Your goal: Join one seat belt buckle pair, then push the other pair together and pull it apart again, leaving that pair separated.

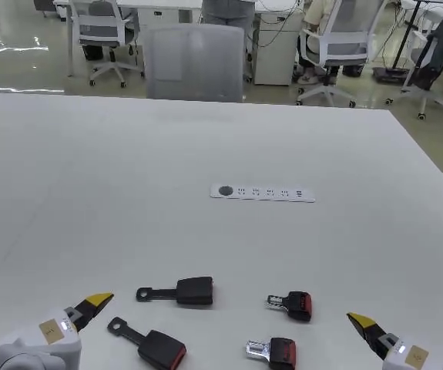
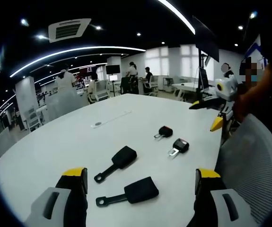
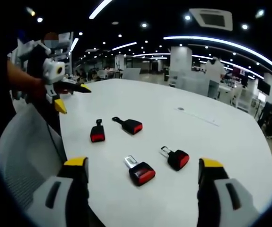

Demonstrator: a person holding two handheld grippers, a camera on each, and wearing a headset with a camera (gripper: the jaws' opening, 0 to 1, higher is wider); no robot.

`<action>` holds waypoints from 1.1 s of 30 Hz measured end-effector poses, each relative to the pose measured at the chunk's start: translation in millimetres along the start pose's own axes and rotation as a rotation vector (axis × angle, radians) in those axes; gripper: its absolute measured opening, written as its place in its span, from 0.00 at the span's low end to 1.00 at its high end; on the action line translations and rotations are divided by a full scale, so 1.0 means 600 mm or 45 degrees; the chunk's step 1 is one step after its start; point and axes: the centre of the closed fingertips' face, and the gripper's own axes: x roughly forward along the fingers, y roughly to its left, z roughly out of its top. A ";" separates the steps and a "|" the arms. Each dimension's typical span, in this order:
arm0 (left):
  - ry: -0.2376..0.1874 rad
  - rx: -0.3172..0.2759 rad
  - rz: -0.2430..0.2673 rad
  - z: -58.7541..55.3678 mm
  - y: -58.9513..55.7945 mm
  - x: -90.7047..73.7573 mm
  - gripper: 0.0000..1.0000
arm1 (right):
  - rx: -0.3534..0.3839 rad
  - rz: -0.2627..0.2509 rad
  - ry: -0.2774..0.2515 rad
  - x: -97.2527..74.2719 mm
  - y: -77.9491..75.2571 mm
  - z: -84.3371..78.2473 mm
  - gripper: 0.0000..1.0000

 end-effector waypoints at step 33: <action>0.068 0.003 -0.036 -0.033 0.012 0.031 0.95 | 0.005 0.072 0.084 0.040 -0.006 -0.030 0.95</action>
